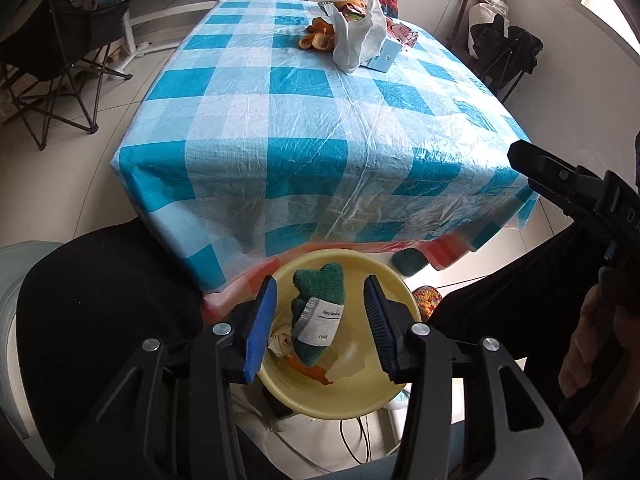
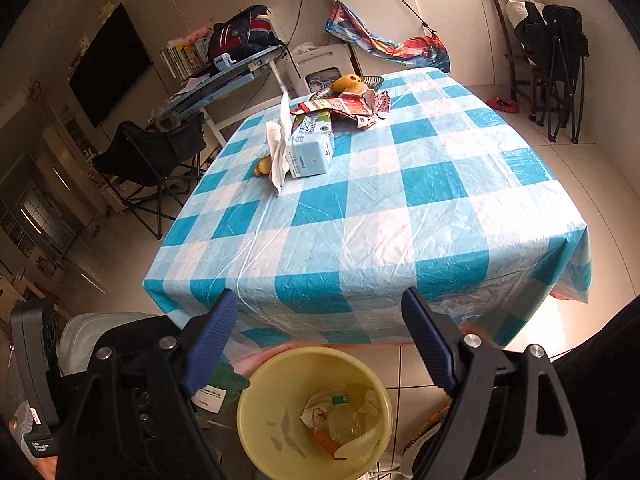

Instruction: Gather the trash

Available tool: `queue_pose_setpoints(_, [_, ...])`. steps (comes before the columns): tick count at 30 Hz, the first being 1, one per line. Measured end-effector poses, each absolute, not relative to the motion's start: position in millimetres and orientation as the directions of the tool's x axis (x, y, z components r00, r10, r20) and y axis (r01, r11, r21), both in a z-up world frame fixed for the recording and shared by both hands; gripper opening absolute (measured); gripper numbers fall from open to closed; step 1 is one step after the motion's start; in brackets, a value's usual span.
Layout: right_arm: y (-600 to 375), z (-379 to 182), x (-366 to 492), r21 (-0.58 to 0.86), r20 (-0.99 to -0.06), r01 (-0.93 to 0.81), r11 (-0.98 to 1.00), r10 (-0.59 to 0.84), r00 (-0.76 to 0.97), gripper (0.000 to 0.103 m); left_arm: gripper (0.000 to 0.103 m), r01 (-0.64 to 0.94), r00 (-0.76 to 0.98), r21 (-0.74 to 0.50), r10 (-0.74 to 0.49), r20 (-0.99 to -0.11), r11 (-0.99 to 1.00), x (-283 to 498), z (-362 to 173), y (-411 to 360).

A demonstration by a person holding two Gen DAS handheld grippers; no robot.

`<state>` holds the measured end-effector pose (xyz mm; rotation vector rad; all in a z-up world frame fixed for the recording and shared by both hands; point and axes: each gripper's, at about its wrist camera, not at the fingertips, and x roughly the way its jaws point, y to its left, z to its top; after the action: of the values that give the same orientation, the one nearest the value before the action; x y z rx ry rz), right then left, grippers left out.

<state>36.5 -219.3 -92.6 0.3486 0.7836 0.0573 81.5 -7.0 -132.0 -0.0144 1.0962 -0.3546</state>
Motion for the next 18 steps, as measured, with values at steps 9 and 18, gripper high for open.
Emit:
queue_pose_setpoints(9, [-220, -96, 42, 0.279, -0.684, 0.096, 0.956, 0.128, 0.718, 0.085, 0.059, 0.142, 0.457, -0.300, -0.332, -0.825, 0.943, 95, -132, 29])
queue_pose_setpoints(18, [-216, -97, 41, 0.254, -0.683, 0.091, 0.963, 0.112, 0.721, 0.087, 0.069, 0.027, 0.574, -0.329, -0.284, -0.768, 0.944, 99, -122, 57])
